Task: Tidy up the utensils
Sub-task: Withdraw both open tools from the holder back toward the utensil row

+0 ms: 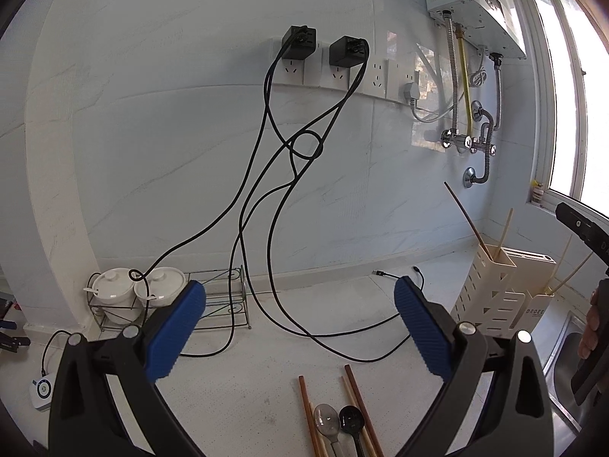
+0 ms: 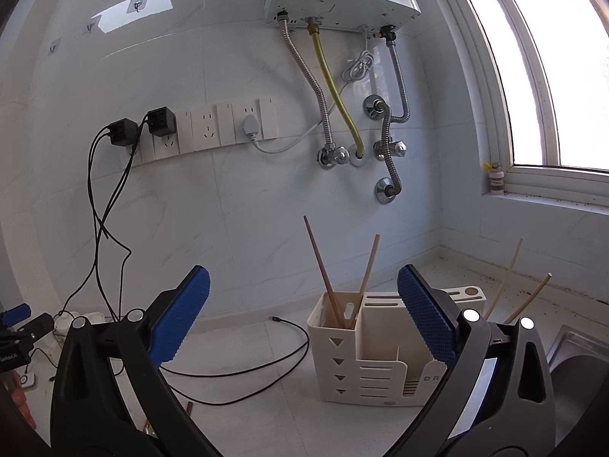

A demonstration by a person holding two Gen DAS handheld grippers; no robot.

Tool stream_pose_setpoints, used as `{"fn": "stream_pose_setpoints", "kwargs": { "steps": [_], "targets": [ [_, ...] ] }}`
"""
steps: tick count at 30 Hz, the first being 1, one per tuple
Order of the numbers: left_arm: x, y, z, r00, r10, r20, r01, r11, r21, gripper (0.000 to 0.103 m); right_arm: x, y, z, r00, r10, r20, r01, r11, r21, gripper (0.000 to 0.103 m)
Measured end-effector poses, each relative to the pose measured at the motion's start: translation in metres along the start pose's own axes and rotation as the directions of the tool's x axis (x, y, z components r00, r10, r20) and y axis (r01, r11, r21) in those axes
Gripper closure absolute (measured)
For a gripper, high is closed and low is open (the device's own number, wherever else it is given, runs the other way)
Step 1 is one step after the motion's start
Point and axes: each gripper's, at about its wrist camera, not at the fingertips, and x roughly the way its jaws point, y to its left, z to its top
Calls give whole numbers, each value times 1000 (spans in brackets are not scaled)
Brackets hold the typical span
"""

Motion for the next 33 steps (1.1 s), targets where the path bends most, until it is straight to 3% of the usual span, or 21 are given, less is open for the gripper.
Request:
{"fn": "stream_pose_setpoints", "kwargs": {
  "steps": [16, 33],
  "targets": [
    [-11, 19, -18, 998, 37, -54, -39, 998, -40, 5, 1, 25, -5, 999, 43, -15, -44, 998, -35, 8],
    [9, 28, -55, 978, 42, -204, -52, 998, -45, 5, 12, 50, -44, 980, 111, -165, -115, 993, -18, 8]
  ]
}}
